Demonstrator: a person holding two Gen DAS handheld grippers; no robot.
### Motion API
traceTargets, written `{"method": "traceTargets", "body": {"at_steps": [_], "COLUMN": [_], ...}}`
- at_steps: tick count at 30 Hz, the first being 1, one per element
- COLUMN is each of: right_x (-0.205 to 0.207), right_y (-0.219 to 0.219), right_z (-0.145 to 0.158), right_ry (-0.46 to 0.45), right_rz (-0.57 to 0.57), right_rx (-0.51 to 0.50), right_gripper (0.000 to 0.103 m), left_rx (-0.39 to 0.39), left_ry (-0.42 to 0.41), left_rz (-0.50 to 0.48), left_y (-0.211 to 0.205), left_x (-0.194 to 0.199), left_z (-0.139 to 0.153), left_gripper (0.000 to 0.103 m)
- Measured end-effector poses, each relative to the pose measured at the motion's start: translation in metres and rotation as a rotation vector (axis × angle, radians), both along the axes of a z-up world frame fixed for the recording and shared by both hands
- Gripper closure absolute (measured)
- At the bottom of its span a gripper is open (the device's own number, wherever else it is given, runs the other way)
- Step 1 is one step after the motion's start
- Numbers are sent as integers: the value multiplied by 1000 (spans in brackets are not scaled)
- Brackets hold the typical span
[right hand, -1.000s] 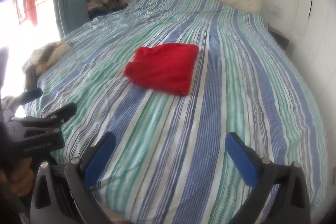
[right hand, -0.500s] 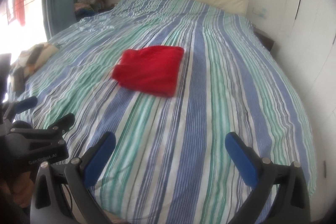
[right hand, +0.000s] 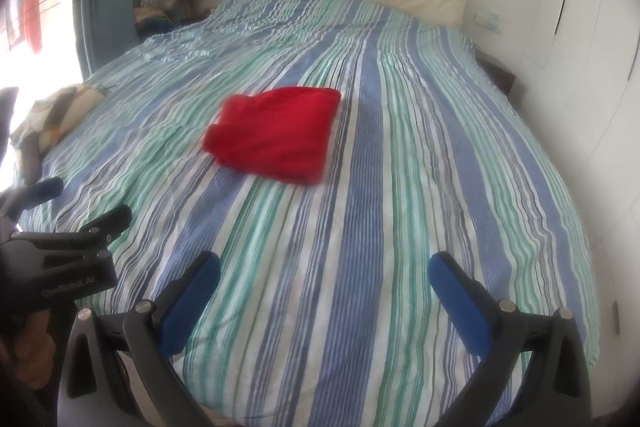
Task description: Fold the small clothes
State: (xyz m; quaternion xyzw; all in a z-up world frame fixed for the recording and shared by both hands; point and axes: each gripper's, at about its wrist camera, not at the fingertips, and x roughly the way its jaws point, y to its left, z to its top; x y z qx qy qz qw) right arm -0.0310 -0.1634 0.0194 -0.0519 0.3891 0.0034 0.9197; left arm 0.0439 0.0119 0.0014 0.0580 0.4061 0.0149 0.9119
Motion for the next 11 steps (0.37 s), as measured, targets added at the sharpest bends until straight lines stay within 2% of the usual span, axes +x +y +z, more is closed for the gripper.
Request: {"method": "traceTargets", "body": {"at_steps": [11], "right_x": [3], "right_y": [-6], "right_z": [1], "right_ry": [0], "right_rz": [-12], "right_rx": [5], "right_gripper": [1], "left_rx": [9], "left_ry": [-35], "left_rz": [-15], "left_y": [-7], "left_x": [-4], "left_z": [6], "left_gripper": [1]}}
